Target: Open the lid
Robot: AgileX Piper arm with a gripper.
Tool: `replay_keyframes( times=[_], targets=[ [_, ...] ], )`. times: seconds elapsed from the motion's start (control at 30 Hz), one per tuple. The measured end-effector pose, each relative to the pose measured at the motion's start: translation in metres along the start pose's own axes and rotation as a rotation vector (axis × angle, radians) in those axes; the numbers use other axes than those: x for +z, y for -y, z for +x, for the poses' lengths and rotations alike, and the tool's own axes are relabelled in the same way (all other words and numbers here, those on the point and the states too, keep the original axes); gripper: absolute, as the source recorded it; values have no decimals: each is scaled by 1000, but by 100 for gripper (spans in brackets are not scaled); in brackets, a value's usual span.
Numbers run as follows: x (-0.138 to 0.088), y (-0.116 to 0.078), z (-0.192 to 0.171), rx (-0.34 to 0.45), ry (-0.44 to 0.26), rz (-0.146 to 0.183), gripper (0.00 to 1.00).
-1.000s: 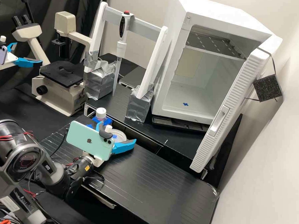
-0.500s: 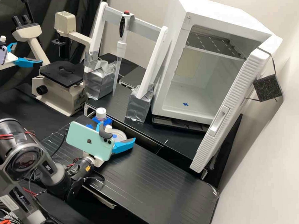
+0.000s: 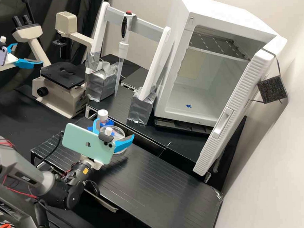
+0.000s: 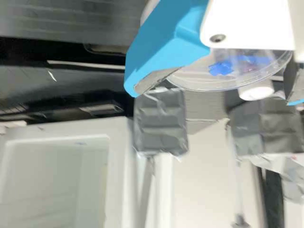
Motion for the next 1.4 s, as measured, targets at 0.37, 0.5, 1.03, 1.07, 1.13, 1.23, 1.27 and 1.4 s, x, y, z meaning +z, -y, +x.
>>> replay_keyframes(
  times=[0.37, 0.5, 1.03, 1.07, 1.13, 1.23, 1.27, 1.4],
  targets=[
    [27, -23, -12, 132, 175, 53, 0],
    [38, -36, -14, 183, 231, 64, 0],
    [71, -44, -6, 198, 305, 148, 0],
    [73, -44, -5, 198, 311, 147, 0],
    [75, -43, -4, 201, 311, 137, 0],
    [79, -43, -5, 207, 326, 120, 0],
    [80, -43, -5, 213, 332, 116, 0],
    [80, -45, -4, 229, 340, 83, 100]
  ],
)
